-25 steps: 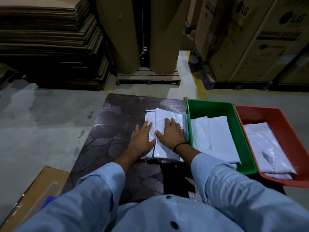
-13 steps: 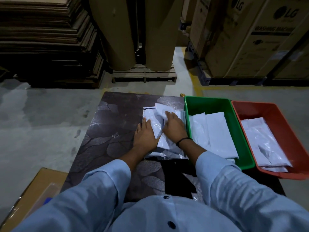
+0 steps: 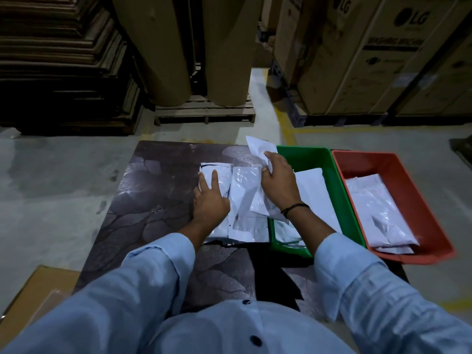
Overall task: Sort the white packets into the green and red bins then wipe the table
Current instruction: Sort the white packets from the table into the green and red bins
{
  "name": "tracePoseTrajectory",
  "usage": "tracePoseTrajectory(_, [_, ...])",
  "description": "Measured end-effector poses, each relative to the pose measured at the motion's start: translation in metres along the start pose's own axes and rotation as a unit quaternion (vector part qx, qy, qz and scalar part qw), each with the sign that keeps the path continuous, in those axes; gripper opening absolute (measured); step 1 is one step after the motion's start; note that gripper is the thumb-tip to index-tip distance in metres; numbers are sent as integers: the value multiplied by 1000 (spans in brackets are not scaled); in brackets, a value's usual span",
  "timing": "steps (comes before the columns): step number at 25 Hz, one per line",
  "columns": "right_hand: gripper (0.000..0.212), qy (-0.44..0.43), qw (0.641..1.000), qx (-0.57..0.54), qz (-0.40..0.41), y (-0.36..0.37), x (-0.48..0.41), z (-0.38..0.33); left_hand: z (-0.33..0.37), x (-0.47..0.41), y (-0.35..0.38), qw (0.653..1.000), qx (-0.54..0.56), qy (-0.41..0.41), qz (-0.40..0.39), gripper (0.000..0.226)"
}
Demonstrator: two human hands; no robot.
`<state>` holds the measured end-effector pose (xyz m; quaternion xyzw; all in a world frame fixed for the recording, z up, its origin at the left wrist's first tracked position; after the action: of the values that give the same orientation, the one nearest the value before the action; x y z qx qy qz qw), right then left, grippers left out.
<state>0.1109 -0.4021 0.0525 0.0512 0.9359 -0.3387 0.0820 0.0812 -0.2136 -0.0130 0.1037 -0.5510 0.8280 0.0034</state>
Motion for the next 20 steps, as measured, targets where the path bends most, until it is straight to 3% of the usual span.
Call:
tracePoseTrajectory(12, [46,8,998,65,-21,-8,-5,8,-15,-14,-59,989,65,-23,130,71])
tracePoseTrajectory(20, [53,19,994,110,3,-49,5,19,55,-8,-68,988,94,54,112,70])
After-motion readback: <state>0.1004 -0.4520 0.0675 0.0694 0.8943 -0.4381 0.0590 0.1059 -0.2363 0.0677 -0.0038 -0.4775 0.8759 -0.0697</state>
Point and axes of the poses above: each hand's wrist, its own x-axis away from the middle knuckle, its own y-axis out of the palm, z = x × y, the point moved 2 cm from there along -x, towards the middle knuckle, and after that the axes turned 8 degrees about -x, right-handed, at the moved point
